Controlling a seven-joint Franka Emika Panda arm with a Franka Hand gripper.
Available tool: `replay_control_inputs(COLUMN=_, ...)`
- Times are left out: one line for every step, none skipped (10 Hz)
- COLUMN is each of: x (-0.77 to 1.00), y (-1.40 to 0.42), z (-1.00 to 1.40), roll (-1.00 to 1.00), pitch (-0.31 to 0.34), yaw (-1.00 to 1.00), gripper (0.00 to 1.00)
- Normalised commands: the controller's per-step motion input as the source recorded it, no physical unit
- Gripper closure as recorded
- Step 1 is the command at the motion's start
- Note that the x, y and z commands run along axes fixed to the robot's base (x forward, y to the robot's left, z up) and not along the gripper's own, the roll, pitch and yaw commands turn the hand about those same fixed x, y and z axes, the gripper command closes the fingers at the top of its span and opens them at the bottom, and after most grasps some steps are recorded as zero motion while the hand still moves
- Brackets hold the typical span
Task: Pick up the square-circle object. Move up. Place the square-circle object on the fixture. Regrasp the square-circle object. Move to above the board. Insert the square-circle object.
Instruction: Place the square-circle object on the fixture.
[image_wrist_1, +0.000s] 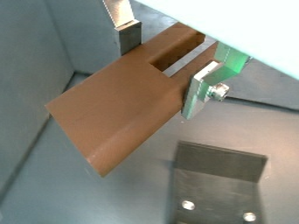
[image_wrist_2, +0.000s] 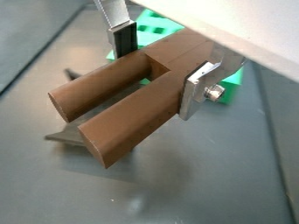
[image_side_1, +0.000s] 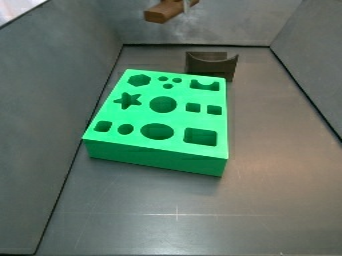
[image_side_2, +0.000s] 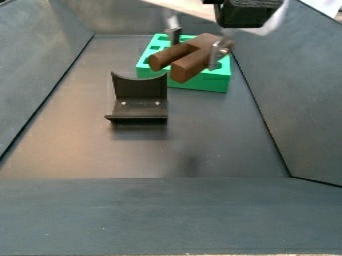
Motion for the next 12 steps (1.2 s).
replay_control_inputs(x=1.0, y=-0.23, z=-0.13, roll=-0.01, pitch=-0.008, yaw=1.0, gripper=1.0)
replay_control_inputs(x=1.0, y=-0.2, z=-0.11, roll=-0.02, pitch=0.0, yaw=1.0, gripper=1.0)
replay_control_inputs(x=1.0, y=-0.17, z=-0.1, roll=-0.02, pitch=0.007, yaw=1.0, gripper=1.0)
replay_control_inputs(x=1.0, y=-0.14, z=-0.09, roll=-0.04, pitch=0.02, yaw=1.0, gripper=1.0)
replay_control_inputs(x=1.0, y=-0.11, z=-0.08, roll=-0.05, pitch=0.036, yaw=1.0, gripper=1.0)
replay_control_inputs(x=0.85, y=-0.06, z=-0.05, roll=-0.06, pitch=0.055, yaw=0.68, gripper=1.0)
replay_control_inputs(x=0.73, y=-0.72, z=0.6, roll=-1.0, pitch=0.053, yaw=0.29, gripper=1.0)
replay_control_inputs(x=0.56, y=-0.63, z=0.58, roll=-1.0, pitch=0.067, yaw=0.2, gripper=1.0)
replay_control_inputs(x=0.4, y=-0.35, z=0.42, roll=-1.0, pitch=0.088, yaw=0.18, gripper=1.0)
replay_control_inputs(x=0.21, y=-0.15, z=0.16, roll=-1.0, pitch=0.104, yaw=0.15, gripper=1.0)
replay_control_inputs(x=0.14, y=-0.1, z=0.08, roll=-1.0, pitch=0.108, yaw=0.14, gripper=1.0)
replay_control_inputs(x=0.07, y=-0.03, z=0.05, roll=-1.0, pitch=0.125, yaw=0.12, gripper=1.0)
